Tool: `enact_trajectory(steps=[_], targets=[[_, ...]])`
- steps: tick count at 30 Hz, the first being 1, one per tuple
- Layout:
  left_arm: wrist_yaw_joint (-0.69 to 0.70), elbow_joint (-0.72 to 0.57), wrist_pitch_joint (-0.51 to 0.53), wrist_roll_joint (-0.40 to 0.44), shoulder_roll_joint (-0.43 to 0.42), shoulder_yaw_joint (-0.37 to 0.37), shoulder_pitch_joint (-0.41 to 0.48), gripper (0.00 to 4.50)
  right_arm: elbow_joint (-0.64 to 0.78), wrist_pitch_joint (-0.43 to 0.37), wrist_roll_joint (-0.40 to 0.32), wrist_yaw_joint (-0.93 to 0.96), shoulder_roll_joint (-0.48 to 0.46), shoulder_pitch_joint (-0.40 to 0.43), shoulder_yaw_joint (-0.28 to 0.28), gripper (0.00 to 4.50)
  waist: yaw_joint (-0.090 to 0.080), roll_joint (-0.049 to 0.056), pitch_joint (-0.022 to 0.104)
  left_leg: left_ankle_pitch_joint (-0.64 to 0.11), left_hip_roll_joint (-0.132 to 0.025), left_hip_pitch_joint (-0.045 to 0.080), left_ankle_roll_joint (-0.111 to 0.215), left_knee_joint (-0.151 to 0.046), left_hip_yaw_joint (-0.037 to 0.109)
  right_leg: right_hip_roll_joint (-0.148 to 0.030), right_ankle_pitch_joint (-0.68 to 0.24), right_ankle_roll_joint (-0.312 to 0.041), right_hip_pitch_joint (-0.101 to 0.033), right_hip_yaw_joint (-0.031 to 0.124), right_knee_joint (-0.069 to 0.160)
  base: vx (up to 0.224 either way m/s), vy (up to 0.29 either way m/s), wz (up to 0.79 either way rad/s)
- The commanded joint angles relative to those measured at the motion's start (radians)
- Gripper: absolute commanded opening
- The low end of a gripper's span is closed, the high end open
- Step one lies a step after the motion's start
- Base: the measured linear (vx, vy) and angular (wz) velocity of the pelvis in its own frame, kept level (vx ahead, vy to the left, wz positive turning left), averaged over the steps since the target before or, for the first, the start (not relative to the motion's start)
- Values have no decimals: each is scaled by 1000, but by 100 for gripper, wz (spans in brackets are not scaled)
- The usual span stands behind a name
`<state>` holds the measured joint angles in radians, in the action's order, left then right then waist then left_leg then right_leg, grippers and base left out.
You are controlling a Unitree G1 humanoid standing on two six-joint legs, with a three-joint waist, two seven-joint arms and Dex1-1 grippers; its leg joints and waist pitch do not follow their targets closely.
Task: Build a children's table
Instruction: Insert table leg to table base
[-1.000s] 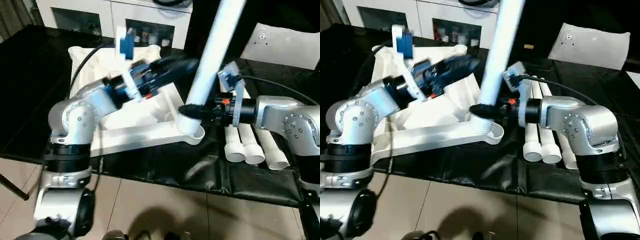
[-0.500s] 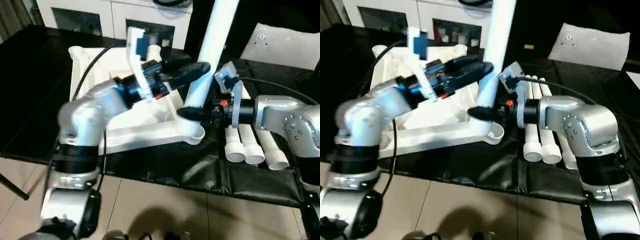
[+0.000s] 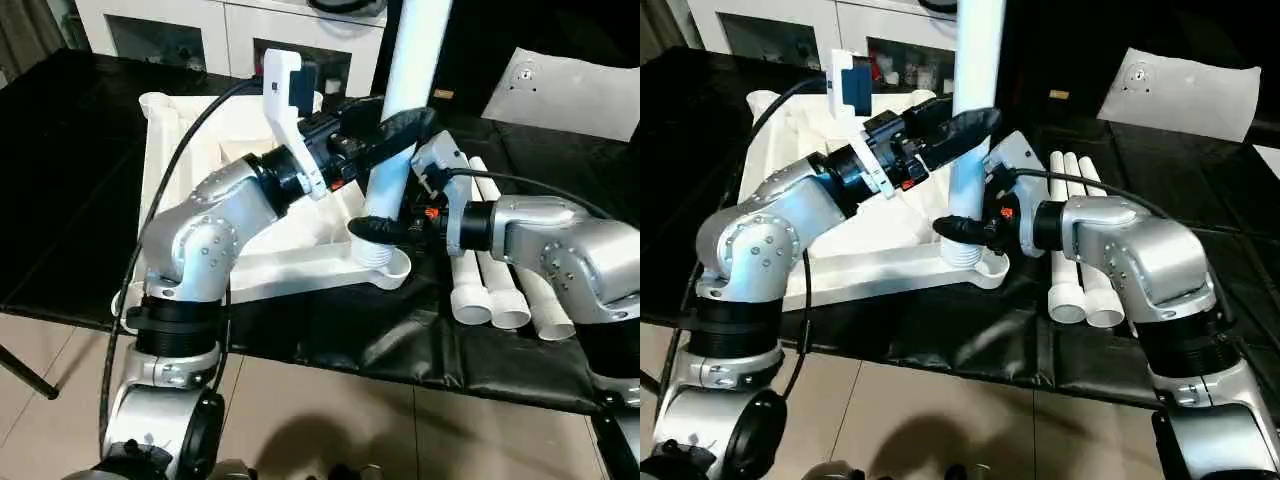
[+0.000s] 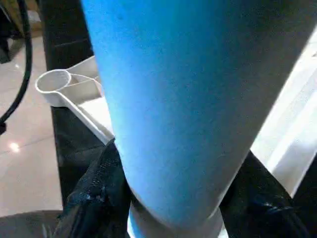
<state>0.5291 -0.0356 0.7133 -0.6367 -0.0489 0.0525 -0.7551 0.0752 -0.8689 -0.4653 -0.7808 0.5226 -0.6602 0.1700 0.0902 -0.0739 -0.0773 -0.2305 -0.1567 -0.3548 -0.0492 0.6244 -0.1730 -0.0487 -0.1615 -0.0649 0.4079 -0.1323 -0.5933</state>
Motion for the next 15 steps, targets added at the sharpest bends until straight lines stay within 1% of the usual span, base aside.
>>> enact_trajectory(steps=[1, 5, 8, 10, 15], targets=[[-45, -26, 2, 9, 16, -5, 2, 390, 9, 26, 12, 7, 4, 11, 15, 196, 2, -8, 86, 57, -68, -6, 87, -58, 29, -107, -326, 25, -75, 73, 79, 0, 0, 0], [-78, -29, -5, 20, 23, -6, 4, 390, 2, 41, 26, 20, -4, 16, 13, 196, 1, -9, 86, 55, -67, -7, 90, -57, 29, -106, -329, 25, -76, 72, 79, 0, 0, 0], [-86, -24, -24, 51, 16, -19, 6, 390, -5, 44, 22, 23, -14, 13, 2, 196, 1, -8, 85, 54, -66, -6, 96, -57, 29, -104, -337, 38, -74, 72, 84, 0, 0, 0], [-96, -21, -45, 80, 11, -30, 9, 390, -9, 42, 17, 27, -25, 11, -11, 196, -1, -8, 86, 54, -68, -5, 96, -57, 30, -105, -335, 41, -74, 72, 83, 0, 0, 0], [-129, -18, -75, 140, 2, -54, 10, 390, -11, 43, 18, 28, -35, 9, -18, 196, 0, -7, 86, 63, -71, -5, 98, -57, 32, -108, -308, 26, -75, 73, 77, 0, 0, 0]])
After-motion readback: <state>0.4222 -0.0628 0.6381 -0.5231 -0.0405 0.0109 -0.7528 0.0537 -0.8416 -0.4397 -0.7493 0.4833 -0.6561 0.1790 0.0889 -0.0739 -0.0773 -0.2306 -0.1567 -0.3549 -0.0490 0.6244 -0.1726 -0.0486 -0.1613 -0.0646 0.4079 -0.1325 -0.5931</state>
